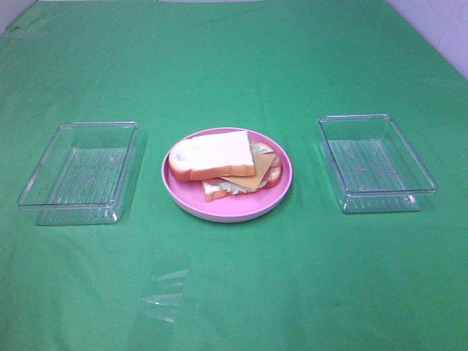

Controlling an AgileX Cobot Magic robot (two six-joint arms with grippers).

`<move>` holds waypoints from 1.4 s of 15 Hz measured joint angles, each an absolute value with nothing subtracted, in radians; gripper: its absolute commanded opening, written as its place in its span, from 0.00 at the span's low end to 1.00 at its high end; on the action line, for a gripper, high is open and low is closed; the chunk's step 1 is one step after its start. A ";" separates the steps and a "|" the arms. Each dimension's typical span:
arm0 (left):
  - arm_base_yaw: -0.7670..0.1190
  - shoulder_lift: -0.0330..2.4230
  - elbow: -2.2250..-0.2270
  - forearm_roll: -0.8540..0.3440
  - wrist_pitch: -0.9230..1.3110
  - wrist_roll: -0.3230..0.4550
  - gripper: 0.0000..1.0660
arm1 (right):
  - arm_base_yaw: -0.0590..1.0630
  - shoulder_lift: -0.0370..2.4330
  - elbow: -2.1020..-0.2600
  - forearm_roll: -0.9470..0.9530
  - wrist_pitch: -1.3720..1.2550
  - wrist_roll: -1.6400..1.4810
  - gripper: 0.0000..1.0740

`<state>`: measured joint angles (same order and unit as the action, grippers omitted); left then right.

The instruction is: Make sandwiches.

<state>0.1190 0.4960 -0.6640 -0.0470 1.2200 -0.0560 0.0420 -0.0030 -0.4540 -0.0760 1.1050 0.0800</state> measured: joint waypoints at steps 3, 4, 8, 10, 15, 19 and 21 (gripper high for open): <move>0.119 0.289 -0.570 -0.059 1.165 0.013 0.88 | 0.042 -0.003 -0.454 -0.076 1.105 0.080 0.89; 0.119 0.221 -0.561 -0.074 1.135 0.047 0.88 | 0.042 -0.003 -0.454 -0.076 1.105 0.080 0.89; 0.119 -0.002 -0.523 -0.101 1.085 0.131 0.88 | 0.042 -0.003 -0.454 -0.076 1.105 0.080 0.89; 0.119 -0.006 -0.523 -0.101 1.084 0.131 0.88 | 0.042 -0.003 -0.454 -0.076 1.105 0.080 0.89; 0.117 -0.006 -0.523 -0.101 1.084 0.131 0.88 | 0.042 -0.003 -0.454 -0.076 1.105 0.080 0.89; 0.114 -0.006 -0.523 -0.101 1.083 0.132 0.88 | 0.042 -0.003 -0.454 -0.076 1.105 0.080 0.89; 0.114 -0.006 -0.523 -0.101 1.083 0.132 0.88 | 0.042 -0.003 -0.454 -0.076 1.105 0.080 0.89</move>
